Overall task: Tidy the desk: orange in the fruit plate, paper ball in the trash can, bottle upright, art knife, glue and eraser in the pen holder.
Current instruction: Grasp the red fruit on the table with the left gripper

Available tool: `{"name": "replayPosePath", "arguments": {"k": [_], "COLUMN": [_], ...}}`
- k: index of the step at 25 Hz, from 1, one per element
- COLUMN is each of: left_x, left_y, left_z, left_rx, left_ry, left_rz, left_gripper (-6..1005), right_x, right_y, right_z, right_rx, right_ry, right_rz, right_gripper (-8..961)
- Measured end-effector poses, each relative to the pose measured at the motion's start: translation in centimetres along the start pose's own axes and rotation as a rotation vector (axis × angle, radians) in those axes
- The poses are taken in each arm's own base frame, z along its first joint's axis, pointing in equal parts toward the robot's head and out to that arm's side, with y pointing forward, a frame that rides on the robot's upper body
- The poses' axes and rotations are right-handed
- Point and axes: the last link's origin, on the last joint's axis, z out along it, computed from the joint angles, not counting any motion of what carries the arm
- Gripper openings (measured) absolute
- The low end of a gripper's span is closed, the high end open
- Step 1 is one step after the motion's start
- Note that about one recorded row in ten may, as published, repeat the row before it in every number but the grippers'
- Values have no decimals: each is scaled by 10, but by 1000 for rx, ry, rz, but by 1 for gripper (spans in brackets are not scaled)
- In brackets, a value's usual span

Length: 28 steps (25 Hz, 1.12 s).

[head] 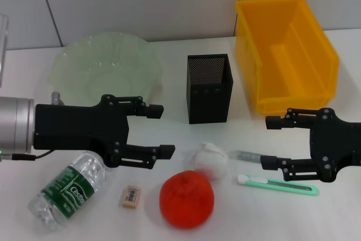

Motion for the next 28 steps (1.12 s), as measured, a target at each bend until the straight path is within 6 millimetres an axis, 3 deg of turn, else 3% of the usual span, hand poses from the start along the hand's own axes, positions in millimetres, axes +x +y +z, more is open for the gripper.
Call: {"name": "replayPosePath", "arguments": {"k": [13,22,25,26,28], "left_x": [-7,-13,-18,-31,-35], "left_y": [1,-4,-3,1,2], "left_z": [2,2,5,17,21], "left_rx": [10,54,37,-3,-10], "left_ry": [-1,-11,-23,-62,-76], "left_rz": [0,-28,-54,-99,-105], "left_gripper": [798,798,798,798,797], "right_x": [0,14,19,22,24], "right_y": [-3,-3,-4,-4,-4], "right_z": [5,-3,-8,-11,-12], "right_rx": [-6,26,45,58,63], "right_ry": [16,24,14,9,9], "right_rz": [2,64,89,106,113], "right_gripper": [752,747,745,745,744]}}
